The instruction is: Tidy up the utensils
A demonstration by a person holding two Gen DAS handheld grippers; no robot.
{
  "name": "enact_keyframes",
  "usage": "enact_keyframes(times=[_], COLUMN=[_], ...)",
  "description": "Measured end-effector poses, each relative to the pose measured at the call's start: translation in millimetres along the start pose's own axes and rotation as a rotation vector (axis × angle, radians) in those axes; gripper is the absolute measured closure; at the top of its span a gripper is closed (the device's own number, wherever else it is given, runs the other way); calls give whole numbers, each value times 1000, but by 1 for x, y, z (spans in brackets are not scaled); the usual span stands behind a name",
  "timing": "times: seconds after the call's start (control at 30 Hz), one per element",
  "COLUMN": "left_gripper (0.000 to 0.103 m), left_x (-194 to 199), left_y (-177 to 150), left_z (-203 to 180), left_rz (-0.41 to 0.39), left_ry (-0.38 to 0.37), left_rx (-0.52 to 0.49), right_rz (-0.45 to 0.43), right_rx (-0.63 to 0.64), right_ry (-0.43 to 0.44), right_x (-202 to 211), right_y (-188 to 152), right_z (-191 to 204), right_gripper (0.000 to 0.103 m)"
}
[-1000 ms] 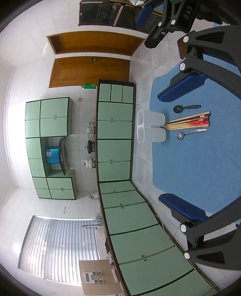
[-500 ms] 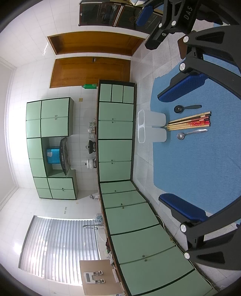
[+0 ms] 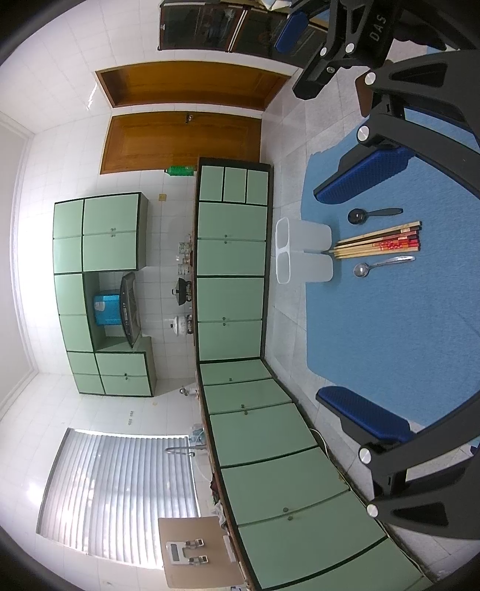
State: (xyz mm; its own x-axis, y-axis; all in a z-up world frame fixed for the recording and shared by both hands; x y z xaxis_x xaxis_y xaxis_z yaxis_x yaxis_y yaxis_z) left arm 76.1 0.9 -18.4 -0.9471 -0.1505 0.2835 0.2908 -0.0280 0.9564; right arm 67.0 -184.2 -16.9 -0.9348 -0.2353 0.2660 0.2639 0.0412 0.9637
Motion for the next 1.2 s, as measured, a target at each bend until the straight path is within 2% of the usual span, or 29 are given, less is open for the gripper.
enact_keyframes(times=[1.2], left_gripper=[6], left_x=[-1], left_y=[0], left_z=[9], left_rz=[1], left_ry=[5], left_rx=[7], right_rz=[9], right_rx=[-3], right_ry=[-1], right_x=[-6], right_y=[-6], right_z=[0], right_gripper=[5])
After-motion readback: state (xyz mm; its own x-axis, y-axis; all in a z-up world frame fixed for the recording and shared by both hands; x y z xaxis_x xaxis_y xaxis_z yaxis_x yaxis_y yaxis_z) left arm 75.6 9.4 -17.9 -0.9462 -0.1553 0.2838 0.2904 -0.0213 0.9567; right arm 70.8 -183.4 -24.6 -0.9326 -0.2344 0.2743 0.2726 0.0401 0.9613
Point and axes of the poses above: each gripper's, at about its wrist camera, not at the fingertips, and x roughly against the way its jaws point, z to its left, y to its top, the point moved 8 cm from there along -x, roughly the way its jaws point, and after that the axes turned 8 degrees about y, right-handed, at the moved point
